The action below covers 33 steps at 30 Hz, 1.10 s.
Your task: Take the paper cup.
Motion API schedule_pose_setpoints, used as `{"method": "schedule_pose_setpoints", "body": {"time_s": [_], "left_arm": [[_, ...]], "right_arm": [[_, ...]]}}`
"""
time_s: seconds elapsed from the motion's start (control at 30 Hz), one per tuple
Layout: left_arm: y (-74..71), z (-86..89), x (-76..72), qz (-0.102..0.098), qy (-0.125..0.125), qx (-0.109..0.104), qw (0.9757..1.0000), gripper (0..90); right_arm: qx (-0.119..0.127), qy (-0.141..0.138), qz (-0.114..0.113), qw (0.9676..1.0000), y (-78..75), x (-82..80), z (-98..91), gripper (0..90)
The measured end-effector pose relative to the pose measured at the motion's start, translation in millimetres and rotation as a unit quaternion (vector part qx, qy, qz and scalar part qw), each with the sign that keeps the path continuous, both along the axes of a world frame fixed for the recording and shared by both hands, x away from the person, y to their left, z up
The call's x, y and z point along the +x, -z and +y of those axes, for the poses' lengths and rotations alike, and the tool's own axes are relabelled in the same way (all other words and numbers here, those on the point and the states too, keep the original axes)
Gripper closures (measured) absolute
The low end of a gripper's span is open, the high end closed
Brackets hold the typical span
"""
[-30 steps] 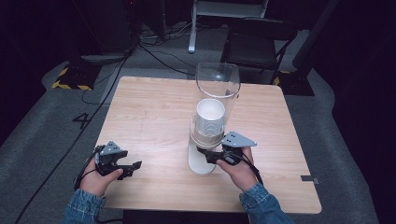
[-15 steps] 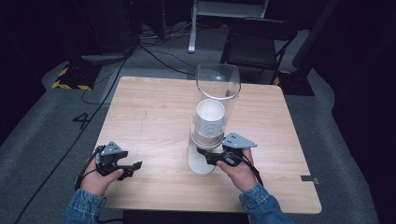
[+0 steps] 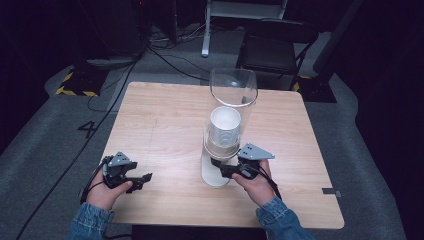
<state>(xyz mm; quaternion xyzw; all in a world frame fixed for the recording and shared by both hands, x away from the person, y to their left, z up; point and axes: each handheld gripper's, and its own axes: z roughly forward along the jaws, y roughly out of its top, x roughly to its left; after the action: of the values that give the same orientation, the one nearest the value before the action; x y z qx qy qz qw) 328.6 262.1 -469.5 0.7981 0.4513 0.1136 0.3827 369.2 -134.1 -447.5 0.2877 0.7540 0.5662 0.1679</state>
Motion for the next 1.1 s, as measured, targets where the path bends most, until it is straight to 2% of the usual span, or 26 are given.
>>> {"method": "schedule_pose_setpoints", "body": {"time_s": [0.23, 0.27, 0.3, 0.33, 0.37, 0.43, 0.57, 0.9, 1.1], "left_arm": [[-0.2, 0.0, -0.2, 0.0, 0.0, 0.0, 1.0, 24.5], [-0.2, 0.1, -0.2, 0.0, 0.0, 0.0, 1.0, 24.5], [-0.4, 0.1, -0.2, 0.0, 0.0, 0.0, 1.0, 24.5], [-0.6, 0.2, -0.1, 0.0, 0.001, 0.0, 1.0, 24.5], [-0.9, 0.4, -0.2, 0.0, 0.0, -0.001, 1.0, 24.5], [-2.0, 1.1, 0.0, -0.002, 0.0, -0.002, 1.0, 24.5], [-2.5, 3.5, 0.6, -0.003, 0.0, -0.002, 1.0, 24.5], [-1.3, 1.7, 1.2, -0.003, 0.002, -0.001, 1.0, 24.5], [0.2, -0.9, 4.7, 0.003, 0.007, 0.0, 1.0, 24.5]], "right_arm": [[-0.012, -0.004, -0.007, 0.9999, 2.0, 1.0, -0.9, 33.4], [-0.011, -0.01, 0.002, 0.9999, 3.1, 1.4, -0.9, 33.8], [-0.02, -0.012, 0.012, 0.9997, 5.0, 2.2, -0.7, 34.6], [-0.052, -0.011, 0.022, 0.9983, 10.9, 3.1, -0.3, 35.5], [-0.067, -0.012, 0.033, 0.9972, 18.6, 3.7, 0.1, 35.9], [-0.079, -0.017, 0.045, 0.9957, 31.2, 3.6, 1.0, 35.5], [-0.076, -0.019, 0.041, 0.9961, 31.6, 2.5, 0.2, 34.6], [-0.108, -0.019, 0.04, 0.9932, 33.8, -0.3, -8.0, 33.5], [-0.123, -0.025, 0.047, 0.991, 34.3, -0.7, -12.5, 33.2]]}}
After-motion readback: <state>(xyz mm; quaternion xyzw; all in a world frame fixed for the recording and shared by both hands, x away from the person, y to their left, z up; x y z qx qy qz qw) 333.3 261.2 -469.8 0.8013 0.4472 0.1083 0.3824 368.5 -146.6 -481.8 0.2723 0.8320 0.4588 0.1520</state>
